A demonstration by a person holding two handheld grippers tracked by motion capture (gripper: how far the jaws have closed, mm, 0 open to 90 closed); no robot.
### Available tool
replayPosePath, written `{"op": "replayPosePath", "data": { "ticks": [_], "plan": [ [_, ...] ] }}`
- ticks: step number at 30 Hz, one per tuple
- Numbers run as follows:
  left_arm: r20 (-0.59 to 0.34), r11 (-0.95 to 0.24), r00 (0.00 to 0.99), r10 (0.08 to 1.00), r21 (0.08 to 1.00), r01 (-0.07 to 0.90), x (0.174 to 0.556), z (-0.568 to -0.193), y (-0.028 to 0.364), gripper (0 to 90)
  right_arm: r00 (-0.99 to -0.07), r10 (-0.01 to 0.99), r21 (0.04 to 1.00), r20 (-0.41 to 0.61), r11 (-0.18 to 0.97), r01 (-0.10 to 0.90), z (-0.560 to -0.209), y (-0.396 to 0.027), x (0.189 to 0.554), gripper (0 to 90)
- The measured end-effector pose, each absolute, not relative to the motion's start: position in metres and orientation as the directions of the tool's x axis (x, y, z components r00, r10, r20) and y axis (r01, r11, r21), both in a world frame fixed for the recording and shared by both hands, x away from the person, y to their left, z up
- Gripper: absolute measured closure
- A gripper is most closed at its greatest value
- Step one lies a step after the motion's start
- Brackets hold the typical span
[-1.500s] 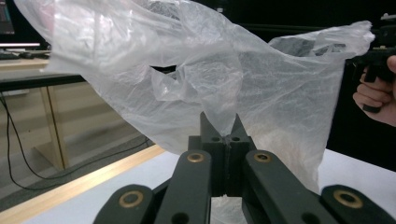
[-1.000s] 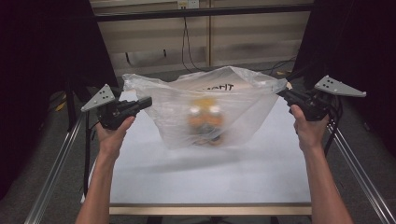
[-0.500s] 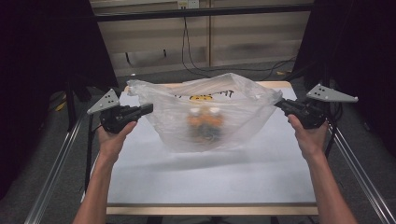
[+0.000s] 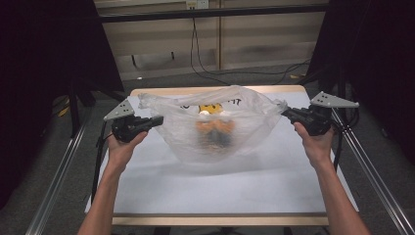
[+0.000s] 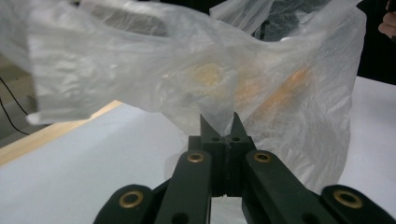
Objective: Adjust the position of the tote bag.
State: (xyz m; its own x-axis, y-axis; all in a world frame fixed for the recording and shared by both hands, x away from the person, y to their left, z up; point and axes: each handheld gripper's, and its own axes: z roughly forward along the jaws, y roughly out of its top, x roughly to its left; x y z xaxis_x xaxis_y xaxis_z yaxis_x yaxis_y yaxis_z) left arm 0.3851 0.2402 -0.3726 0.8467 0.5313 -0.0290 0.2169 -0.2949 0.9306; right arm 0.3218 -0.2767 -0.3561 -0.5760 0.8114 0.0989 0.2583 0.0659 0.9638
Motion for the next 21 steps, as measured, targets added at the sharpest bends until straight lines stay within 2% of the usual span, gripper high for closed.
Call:
{"op": "replayPosePath", "data": {
  "ticks": [21],
  "plan": [
    [-0.028,-0.387,0.857,0.514,0.884,0.261,0.392,-0.394,0.23,90.0,-0.561,0.822,0.928,0.103,0.124,0.352,-0.384,-0.276,0.337,90.0]
  ]
}}
